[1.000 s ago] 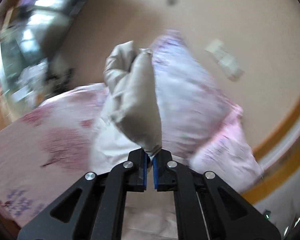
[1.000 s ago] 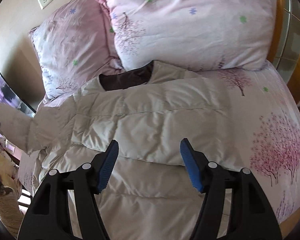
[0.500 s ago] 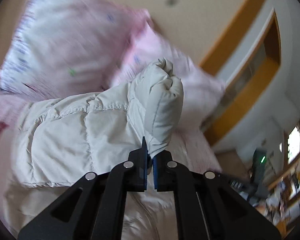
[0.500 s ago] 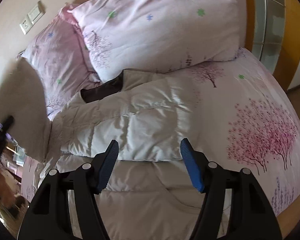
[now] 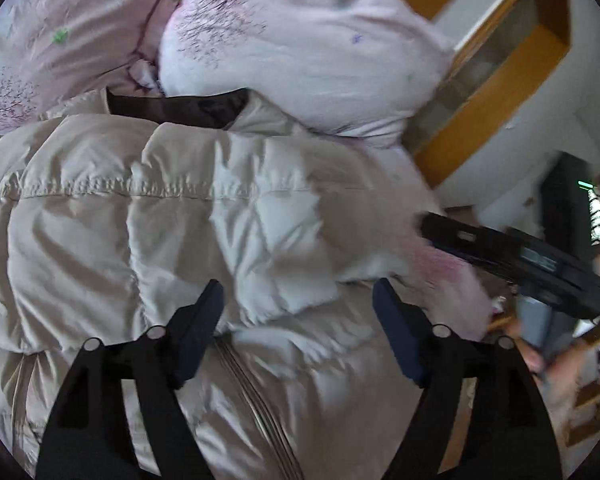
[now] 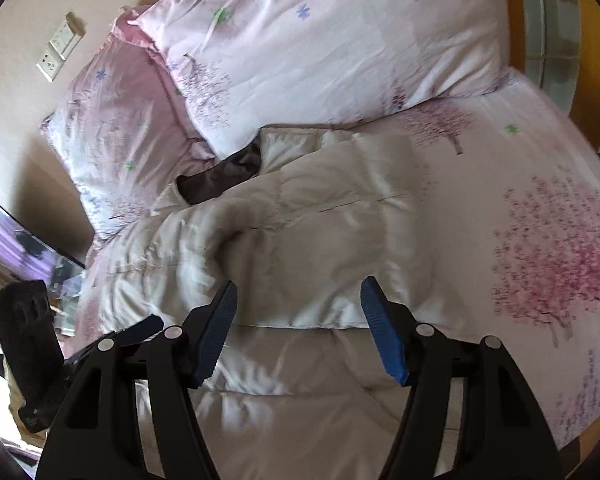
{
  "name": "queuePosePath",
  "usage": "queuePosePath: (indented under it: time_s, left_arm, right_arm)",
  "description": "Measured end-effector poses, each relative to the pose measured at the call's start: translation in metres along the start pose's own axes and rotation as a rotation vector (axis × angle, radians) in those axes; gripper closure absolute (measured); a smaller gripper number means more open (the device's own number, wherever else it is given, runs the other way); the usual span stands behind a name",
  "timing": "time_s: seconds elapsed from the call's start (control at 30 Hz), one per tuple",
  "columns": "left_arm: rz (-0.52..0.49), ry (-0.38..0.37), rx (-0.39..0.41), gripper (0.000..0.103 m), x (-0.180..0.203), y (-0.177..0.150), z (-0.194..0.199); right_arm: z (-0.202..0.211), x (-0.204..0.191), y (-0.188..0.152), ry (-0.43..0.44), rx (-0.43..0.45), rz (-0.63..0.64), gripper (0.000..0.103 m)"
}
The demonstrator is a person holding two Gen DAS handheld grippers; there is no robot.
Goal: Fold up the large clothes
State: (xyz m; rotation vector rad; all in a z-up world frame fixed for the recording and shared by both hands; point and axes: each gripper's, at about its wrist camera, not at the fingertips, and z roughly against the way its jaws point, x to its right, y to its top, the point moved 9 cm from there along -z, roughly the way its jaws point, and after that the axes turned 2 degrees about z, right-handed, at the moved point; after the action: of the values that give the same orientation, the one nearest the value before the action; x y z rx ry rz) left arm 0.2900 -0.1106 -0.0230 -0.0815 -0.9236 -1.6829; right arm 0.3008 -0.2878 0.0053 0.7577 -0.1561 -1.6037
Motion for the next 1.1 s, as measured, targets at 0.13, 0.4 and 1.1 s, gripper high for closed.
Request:
queuePosePath:
  time_s: [0.13, 0.4, 1.1]
  left_arm:
    - [-0.004, -0.054, 0.108, 0.019, -0.010, -0.005, 0.052]
    - [0.052, 0.257, 0.261, 0.008, -0.112, -0.024, 0.133]
    - [0.107, 0.476, 0.245, 0.002, -0.214, -0.089, 0.200]
  right_arm:
    - [-0.018, -0.023, -0.009, 0.111, -0.071, -0.006, 0.037]
    - [-0.075, -0.054, -0.033, 0.183, -0.237, -0.006, 0.051]
    - [-0.046, -0.022, -0.035, 0.068, -0.089, -0.012, 0.058]
